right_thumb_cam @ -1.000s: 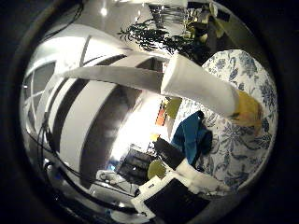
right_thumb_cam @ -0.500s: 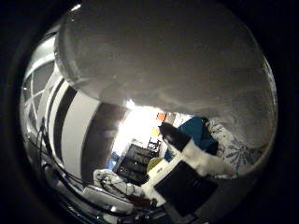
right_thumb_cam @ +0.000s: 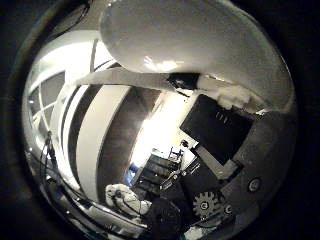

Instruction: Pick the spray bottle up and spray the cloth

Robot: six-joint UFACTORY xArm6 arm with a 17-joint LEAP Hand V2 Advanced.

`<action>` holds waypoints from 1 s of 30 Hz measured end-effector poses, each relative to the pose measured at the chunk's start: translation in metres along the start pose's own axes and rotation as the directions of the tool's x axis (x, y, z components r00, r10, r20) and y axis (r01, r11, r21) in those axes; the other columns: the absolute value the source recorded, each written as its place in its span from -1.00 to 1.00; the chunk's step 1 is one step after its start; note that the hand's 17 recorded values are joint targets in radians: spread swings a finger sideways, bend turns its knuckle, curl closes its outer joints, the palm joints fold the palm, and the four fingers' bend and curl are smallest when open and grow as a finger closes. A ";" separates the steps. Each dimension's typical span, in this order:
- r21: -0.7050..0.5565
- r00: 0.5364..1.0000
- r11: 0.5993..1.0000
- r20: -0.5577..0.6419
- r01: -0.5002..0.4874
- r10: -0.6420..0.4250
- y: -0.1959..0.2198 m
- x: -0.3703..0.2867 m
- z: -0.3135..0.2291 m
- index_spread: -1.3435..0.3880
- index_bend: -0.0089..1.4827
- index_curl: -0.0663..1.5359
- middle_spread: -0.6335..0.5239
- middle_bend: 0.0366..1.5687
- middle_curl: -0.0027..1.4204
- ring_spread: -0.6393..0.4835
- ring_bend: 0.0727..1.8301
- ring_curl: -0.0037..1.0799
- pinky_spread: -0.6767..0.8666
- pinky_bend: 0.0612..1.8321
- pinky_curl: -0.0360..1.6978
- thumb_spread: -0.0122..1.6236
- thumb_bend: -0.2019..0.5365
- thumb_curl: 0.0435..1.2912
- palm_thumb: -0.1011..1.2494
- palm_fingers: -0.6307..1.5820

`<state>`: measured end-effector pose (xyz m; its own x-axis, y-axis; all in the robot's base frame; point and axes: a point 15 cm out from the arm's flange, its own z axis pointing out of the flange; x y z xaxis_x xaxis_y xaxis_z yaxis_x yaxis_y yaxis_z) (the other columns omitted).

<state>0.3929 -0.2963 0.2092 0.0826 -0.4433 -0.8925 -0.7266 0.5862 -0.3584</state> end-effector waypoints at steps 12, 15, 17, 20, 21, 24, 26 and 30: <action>-0.037 0.996 0.995 0.015 0.089 -0.088 -0.015 -0.071 -0.013 0.35 0.54 -0.07 -0.02 0.65 -0.14 -0.13 0.54 0.09 -0.36 0.35 -0.06 0.05 -0.48 -0.12 0.82 0.66; -0.085 0.995 0.991 0.003 0.100 -0.100 -0.009 -0.094 -0.017 0.35 0.55 -0.07 -0.02 0.67 -0.15 -0.12 0.55 0.09 -0.35 0.33 -0.01 0.04 -0.49 -0.07 0.82 0.66; -0.144 0.994 0.985 -0.031 0.098 -0.103 0.001 -0.110 -0.022 0.35 0.56 -0.07 -0.02 0.68 -0.16 -0.13 0.55 0.08 -0.35 0.31 0.03 0.04 -0.50 -0.04 0.81 0.66; -0.206 0.987 0.972 -0.088 0.111 -0.132 0.005 -0.134 -0.032 0.35 0.57 -0.07 -0.02 0.69 -0.17 -0.13 0.56 0.08 -0.35 0.28 0.09 0.04 -0.49 0.00 0.80 0.65; -0.230 0.983 0.966 -0.115 0.117 -0.146 0.006 -0.142 -0.036 0.35 0.57 -0.07 -0.02 0.70 -0.17 -0.13 0.56 0.08 -0.35 0.27 0.11 0.04 -0.49 0.01 0.80 0.65; -0.334 0.968 0.936 -0.176 0.112 -0.178 0.016 -0.166 -0.043 0.35 0.58 -0.08 -0.02 0.70 -0.18 -0.13 0.56 0.07 -0.35 0.25 0.16 0.04 -0.49 0.03 0.80 0.66; -0.406 0.959 0.908 -0.201 0.106 -0.202 0.020 -0.185 -0.041 0.35 0.58 -0.08 -0.02 0.70 -0.19 -0.13 0.56 0.07 -0.35 0.23 0.19 0.05 -0.50 0.04 0.79 0.66; -0.516 0.927 0.852 -0.270 0.090 -0.261 0.027 -0.214 -0.034 0.36 0.58 -0.08 -0.02 0.71 -0.19 -0.13 0.56 0.07 -0.36 0.20 0.24 0.06 -0.49 0.07 0.78 0.66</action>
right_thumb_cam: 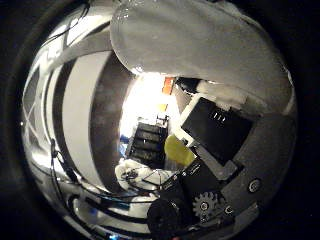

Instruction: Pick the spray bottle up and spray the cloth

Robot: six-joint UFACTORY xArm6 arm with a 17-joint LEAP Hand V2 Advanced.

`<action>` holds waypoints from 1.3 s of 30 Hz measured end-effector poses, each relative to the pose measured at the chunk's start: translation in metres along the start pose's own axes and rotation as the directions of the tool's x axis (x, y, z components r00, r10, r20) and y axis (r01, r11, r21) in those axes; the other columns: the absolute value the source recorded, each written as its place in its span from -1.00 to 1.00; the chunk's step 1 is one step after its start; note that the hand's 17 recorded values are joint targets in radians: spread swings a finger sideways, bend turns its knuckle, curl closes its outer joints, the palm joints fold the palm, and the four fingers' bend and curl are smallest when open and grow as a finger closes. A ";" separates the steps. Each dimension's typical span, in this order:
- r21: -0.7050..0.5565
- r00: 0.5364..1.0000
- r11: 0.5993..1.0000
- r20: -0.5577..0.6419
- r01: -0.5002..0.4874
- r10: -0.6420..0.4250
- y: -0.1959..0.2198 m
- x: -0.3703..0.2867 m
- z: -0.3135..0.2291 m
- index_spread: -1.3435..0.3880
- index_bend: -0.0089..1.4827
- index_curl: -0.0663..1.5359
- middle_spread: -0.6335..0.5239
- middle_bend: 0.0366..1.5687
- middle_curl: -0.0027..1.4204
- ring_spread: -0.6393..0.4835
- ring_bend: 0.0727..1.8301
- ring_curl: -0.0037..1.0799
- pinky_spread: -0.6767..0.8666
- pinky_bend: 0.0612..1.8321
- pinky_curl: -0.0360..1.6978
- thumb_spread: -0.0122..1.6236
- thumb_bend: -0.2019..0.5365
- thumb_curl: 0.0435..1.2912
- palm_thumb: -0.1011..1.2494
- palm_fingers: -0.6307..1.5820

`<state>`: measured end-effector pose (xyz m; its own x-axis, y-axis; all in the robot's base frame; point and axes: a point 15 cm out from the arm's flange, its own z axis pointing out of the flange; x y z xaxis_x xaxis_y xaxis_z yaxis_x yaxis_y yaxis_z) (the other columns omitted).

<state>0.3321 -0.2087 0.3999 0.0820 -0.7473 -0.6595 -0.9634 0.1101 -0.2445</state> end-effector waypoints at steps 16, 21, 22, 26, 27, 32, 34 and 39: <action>-0.275 0.930 0.958 -0.323 0.087 -0.177 -0.005 -0.069 0.014 0.35 0.57 -0.09 -0.02 0.71 -0.20 -0.13 0.56 0.06 -0.39 0.12 0.36 0.11 -0.49 0.11 0.75 0.66; -0.362 0.860 0.930 -0.452 0.065 -0.236 -0.008 -0.067 0.017 0.35 0.57 -0.09 -0.02 0.71 -0.21 -0.13 0.56 0.07 -0.40 0.11 0.38 0.12 -0.50 0.11 0.74 0.66; -0.375 0.846 0.925 -0.472 0.062 -0.248 -0.009 -0.069 0.018 0.35 0.57 -0.09 -0.02 0.71 -0.21 -0.13 0.56 0.07 -0.41 0.11 0.38 0.13 -0.49 0.11 0.75 0.66; -0.417 0.818 0.908 -0.504 0.050 -0.277 -0.008 -0.073 0.022 0.35 0.57 -0.09 -0.02 0.71 -0.21 -0.13 0.56 0.07 -0.42 0.11 0.39 0.14 -0.49 0.11 0.75 0.66; -0.425 0.809 0.905 -0.518 0.039 -0.278 -0.007 -0.073 0.021 0.35 0.57 -0.09 -0.02 0.71 -0.21 -0.13 0.56 0.07 -0.42 0.10 0.40 0.15 -0.49 0.11 0.75 0.66; -0.472 0.735 0.882 -0.600 -0.006 -0.316 -0.009 -0.073 0.021 0.35 0.57 -0.08 -0.02 0.71 -0.20 -0.13 0.56 0.08 -0.43 0.10 0.41 0.15 -0.49 0.10 0.75 0.66; -0.484 0.703 0.875 -0.630 -0.021 -0.332 -0.011 -0.076 0.022 0.35 0.57 -0.08 -0.02 0.71 -0.20 -0.13 0.56 0.08 -0.43 0.10 0.41 0.15 -0.50 0.10 0.74 0.66; -0.501 0.648 0.863 -0.676 -0.055 -0.351 -0.013 -0.081 0.032 0.35 0.57 -0.08 -0.02 0.71 -0.20 -0.13 0.56 0.08 -0.43 0.09 0.42 0.16 -0.49 0.10 0.73 0.66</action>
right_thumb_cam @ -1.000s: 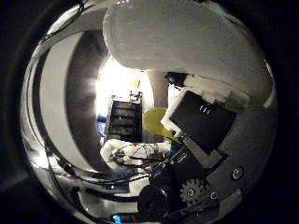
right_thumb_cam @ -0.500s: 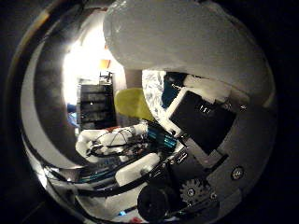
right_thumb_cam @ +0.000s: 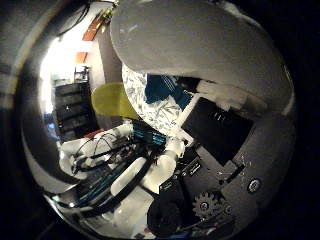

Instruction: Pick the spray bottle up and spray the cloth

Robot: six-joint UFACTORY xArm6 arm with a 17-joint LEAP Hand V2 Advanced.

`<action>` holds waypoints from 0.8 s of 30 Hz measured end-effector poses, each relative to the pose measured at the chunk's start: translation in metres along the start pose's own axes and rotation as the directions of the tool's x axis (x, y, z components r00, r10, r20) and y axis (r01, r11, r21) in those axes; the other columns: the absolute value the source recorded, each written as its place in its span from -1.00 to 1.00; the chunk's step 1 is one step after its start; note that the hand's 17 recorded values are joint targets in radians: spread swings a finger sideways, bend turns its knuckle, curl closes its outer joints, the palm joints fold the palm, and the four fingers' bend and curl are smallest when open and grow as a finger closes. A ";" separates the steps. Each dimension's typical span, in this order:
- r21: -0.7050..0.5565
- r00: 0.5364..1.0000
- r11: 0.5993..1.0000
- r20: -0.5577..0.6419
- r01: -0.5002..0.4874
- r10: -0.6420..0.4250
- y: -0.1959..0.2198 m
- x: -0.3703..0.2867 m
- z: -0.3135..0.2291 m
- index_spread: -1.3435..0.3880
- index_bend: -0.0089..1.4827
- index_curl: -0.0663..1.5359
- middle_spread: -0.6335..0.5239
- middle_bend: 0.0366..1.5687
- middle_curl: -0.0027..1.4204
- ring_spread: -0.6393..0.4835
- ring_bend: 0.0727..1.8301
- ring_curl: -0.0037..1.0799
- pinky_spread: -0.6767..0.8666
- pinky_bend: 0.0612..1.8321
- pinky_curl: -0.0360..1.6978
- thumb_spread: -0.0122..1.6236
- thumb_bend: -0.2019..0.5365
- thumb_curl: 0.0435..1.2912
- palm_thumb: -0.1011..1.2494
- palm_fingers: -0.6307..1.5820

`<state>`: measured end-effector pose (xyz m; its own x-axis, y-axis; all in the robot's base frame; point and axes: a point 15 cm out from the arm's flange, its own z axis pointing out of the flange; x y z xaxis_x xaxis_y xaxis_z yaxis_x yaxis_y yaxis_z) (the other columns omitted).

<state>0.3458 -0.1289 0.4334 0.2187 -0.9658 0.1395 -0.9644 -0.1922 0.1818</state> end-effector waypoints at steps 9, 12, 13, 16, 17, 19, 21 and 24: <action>-0.063 0.996 0.998 -0.087 -0.011 0.005 -0.016 -0.019 0.023 0.35 0.57 -0.08 -0.02 0.71 -0.19 -0.13 0.56 0.08 -0.44 0.09 0.42 0.18 -0.49 0.09 0.73 0.66; -0.089 0.994 0.996 -0.105 -0.008 -0.002 -0.021 -0.026 0.039 0.35 0.56 -0.08 -0.02 0.71 -0.19 -0.13 0.56 0.08 -0.44 0.09 0.43 0.19 -0.49 0.09 0.73 0.66; -0.096 0.994 0.995 -0.112 -0.003 -0.007 -0.023 -0.029 0.045 0.35 0.56 -0.08 -0.02 0.71 -0.19 -0.13 0.55 0.08 -0.44 0.09 0.43 0.19 -0.49 0.09 0.73 0.66; -0.106 0.992 0.994 -0.129 -0.003 -0.010 -0.027 -0.034 0.055 0.35 0.56 -0.08 -0.02 0.71 -0.19 -0.13 0.55 0.08 -0.45 0.09 0.43 0.19 -0.49 0.09 0.74 0.66; -0.104 0.991 0.995 -0.132 -0.004 -0.010 -0.029 -0.035 0.057 0.35 0.57 -0.08 -0.02 0.71 -0.19 -0.13 0.55 0.08 -0.45 0.09 0.43 0.19 -0.49 0.08 0.74 0.67; -0.103 0.991 0.995 -0.132 -0.003 -0.011 -0.031 -0.036 0.060 0.35 0.57 -0.08 -0.02 0.70 -0.19 -0.13 0.55 0.08 -0.45 0.08 0.43 0.19 -0.49 0.08 0.74 0.67; -0.109 0.991 0.994 -0.131 -0.002 -0.012 -0.032 -0.036 0.063 0.35 0.57 -0.09 -0.02 0.70 -0.19 -0.13 0.55 0.08 -0.45 0.08 0.43 0.19 -0.49 0.08 0.74 0.67; -0.107 0.992 0.994 -0.129 0.000 -0.013 -0.032 -0.037 0.062 0.35 0.57 -0.09 -0.02 0.70 -0.19 -0.13 0.55 0.08 -0.45 0.08 0.43 0.19 -0.49 0.08 0.74 0.67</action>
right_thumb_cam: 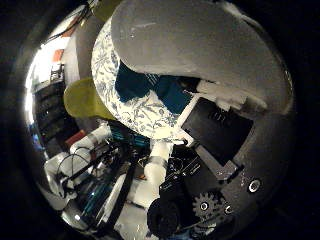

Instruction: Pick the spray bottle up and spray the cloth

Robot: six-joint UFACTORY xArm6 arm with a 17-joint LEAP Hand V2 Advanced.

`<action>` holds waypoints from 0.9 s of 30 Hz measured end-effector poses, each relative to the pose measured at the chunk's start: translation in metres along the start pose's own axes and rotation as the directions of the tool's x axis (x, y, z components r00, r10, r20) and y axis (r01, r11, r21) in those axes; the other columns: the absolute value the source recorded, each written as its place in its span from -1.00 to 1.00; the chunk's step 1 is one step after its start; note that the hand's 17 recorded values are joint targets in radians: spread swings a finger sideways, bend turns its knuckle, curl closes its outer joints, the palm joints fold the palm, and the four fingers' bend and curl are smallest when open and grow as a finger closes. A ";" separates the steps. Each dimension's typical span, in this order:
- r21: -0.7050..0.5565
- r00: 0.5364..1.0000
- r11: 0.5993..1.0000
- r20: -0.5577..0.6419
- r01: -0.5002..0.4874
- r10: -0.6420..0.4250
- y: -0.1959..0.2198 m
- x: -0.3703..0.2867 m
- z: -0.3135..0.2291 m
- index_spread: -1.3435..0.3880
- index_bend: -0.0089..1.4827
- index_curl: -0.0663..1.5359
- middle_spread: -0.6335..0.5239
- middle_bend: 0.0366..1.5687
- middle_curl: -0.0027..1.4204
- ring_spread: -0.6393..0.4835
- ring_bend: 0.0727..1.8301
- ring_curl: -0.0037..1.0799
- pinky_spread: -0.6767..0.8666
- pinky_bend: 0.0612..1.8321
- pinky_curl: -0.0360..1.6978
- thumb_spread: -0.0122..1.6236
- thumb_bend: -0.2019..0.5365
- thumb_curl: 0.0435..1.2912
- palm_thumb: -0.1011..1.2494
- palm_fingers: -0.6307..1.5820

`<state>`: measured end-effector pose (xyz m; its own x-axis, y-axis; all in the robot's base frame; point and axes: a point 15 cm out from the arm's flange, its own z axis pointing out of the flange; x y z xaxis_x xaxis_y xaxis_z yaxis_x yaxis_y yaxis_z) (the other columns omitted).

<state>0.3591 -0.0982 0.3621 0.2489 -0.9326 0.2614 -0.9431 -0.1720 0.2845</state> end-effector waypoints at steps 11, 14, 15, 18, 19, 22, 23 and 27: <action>0.091 0.992 0.996 0.127 0.016 -0.027 -0.003 -0.027 -0.028 0.35 0.57 -0.09 -0.02 0.70 -0.20 -0.13 0.55 0.08 -0.45 0.08 0.43 0.19 -0.49 0.07 0.74 0.67; 0.172 0.973 0.985 0.223 0.017 -0.055 -0.006 -0.048 -0.061 0.34 0.57 -0.09 -0.02 0.70 -0.20 -0.13 0.55 0.08 -0.45 0.08 0.43 0.19 -0.49 0.07 0.75 0.67; 0.195 0.965 0.981 0.253 0.018 -0.068 -0.007 -0.055 -0.069 0.34 0.57 -0.09 -0.02 0.70 -0.20 -0.13 0.55 0.08 -0.45 0.08 0.43 0.18 -0.48 0.07 0.75 0.67; 0.269 0.928 0.963 0.353 0.020 -0.118 -0.011 -0.082 -0.095 0.34 0.57 -0.09 -0.02 0.70 -0.20 -0.13 0.55 0.08 -0.45 0.08 0.43 0.18 -0.48 0.07 0.77 0.67; 0.295 0.913 0.955 0.385 0.019 -0.137 -0.013 -0.091 -0.104 0.34 0.57 -0.09 -0.02 0.70 -0.20 -0.13 0.55 0.08 -0.45 0.08 0.43 0.18 -0.48 0.08 0.78 0.67; 0.363 0.883 0.932 0.436 0.005 -0.175 -0.017 -0.107 -0.127 0.34 0.57 -0.10 -0.03 0.70 -0.20 -0.13 0.55 0.07 -0.45 0.08 0.43 0.18 -0.49 0.08 0.79 0.67; 0.384 0.871 0.923 0.453 0.002 -0.191 -0.019 -0.114 -0.134 0.34 0.57 -0.10 -0.03 0.70 -0.20 -0.13 0.55 0.07 -0.45 0.08 0.43 0.18 -0.49 0.08 0.79 0.67; 0.479 0.795 0.877 0.542 -0.027 -0.272 -0.029 -0.143 -0.171 0.34 0.57 -0.10 -0.02 0.69 -0.20 -0.13 0.56 0.07 -0.44 0.08 0.43 0.17 -0.48 0.08 0.80 0.67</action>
<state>0.3881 0.0947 0.4740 0.3348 -0.8668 -0.3695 -0.9397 -0.2780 -0.1991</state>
